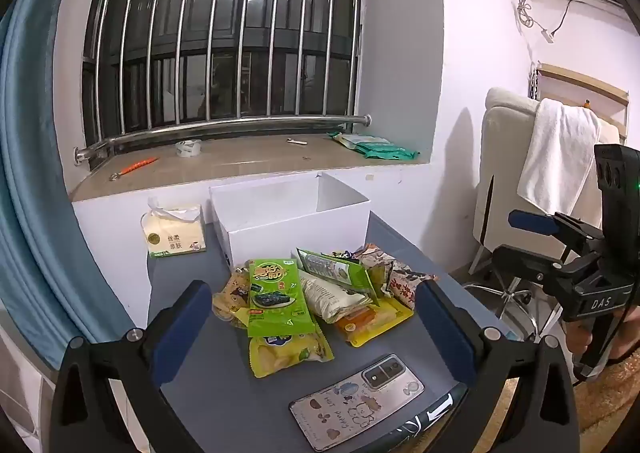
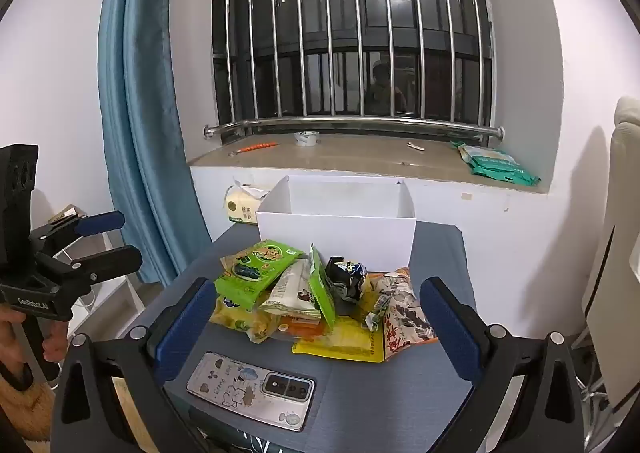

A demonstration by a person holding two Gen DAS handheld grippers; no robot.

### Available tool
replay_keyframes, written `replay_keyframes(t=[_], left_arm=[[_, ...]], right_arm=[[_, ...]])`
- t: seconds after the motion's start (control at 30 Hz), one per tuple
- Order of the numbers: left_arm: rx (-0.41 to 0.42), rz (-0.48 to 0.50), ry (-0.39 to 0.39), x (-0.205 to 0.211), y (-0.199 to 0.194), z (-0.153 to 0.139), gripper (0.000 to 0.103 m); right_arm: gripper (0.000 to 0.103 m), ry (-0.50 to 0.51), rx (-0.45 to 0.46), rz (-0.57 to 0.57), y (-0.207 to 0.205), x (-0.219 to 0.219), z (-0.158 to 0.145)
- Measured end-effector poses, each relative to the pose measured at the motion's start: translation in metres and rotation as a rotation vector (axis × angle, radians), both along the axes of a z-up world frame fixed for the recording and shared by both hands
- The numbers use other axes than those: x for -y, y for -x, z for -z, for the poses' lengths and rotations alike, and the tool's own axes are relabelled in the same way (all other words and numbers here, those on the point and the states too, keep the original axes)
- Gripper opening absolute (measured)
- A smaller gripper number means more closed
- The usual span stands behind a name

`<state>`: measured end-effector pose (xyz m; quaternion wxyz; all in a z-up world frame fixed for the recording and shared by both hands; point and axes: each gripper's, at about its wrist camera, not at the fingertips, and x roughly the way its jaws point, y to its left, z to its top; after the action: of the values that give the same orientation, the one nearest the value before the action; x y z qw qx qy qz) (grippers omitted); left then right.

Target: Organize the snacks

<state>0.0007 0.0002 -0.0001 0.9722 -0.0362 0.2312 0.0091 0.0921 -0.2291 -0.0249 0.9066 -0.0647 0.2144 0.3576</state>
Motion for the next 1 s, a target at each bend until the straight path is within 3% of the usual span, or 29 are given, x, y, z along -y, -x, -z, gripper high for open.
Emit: replay_keyframes(t=[1.0], left_arm=[[-0.014, 0.003, 0.015, -0.003, 0.002, 0.003, 0.103]], right_arm=[[0.103, 0.005, -0.019, 0.003, -0.001, -0.001, 0.003]])
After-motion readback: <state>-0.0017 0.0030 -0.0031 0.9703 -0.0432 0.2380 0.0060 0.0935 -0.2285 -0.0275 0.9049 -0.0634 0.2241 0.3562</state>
